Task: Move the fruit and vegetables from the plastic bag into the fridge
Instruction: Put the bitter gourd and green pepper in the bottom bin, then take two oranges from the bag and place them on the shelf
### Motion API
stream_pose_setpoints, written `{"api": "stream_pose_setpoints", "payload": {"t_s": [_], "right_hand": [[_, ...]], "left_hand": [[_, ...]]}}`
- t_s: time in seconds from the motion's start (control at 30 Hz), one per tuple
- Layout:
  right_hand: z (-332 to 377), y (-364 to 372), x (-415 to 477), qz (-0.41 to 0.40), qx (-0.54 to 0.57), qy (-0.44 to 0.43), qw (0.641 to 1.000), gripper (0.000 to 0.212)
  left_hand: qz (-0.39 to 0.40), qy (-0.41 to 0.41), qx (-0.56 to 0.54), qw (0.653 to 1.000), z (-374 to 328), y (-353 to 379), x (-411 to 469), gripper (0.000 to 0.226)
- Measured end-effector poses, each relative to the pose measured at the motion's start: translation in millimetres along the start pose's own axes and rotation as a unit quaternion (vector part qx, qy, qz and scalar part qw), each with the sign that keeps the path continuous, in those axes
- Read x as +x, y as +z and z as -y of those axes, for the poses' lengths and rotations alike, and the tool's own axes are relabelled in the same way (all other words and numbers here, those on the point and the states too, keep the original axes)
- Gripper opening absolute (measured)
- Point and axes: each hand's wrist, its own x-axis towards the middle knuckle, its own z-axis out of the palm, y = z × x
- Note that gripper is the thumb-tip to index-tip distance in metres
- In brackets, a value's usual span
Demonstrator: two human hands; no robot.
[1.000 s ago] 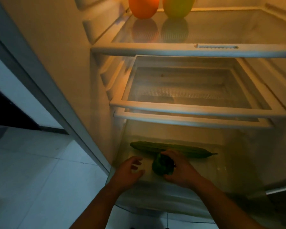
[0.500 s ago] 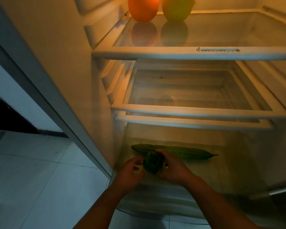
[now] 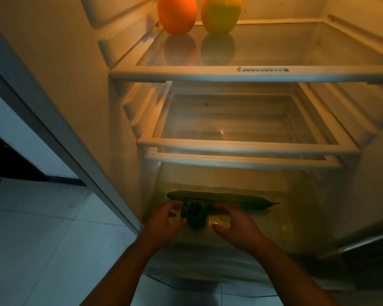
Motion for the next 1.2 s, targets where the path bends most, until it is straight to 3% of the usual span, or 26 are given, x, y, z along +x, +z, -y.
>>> {"api": "stream_pose_setpoints", "payload": {"t_s": [0.33,0.53,0.7,1.0,1.2], "right_hand": [[-13.7,-19.3,-33.0,0.021,-0.026,0.019,0.999,0.048],[5.4,-42.1,-73.7,-0.065,-0.028,0.005,0.997,0.043],[25.5,-39.0,-139.7,-0.181,-0.015,0.029,0.983,0.039],[53.2,50.9,-301.9,-0.245,-0.007,0.221,0.944,0.040],[69.2,80.0,-421.9,-0.308,0.004,0.352,0.884,0.043]], "left_hand": [[-0.030,0.026,-0.012,0.999,-30.4,20.7,-31.4,0.036],[-0.009,0.093,0.006,0.996,-48.5,33.2,-44.1,0.033],[0.076,0.165,-0.010,0.983,-59.6,41.6,-67.9,0.031],[0.246,0.242,0.015,0.938,-30.9,68.5,-163.7,0.025],[0.411,0.282,0.069,0.864,-35.3,113.8,-231.6,0.028]]}}
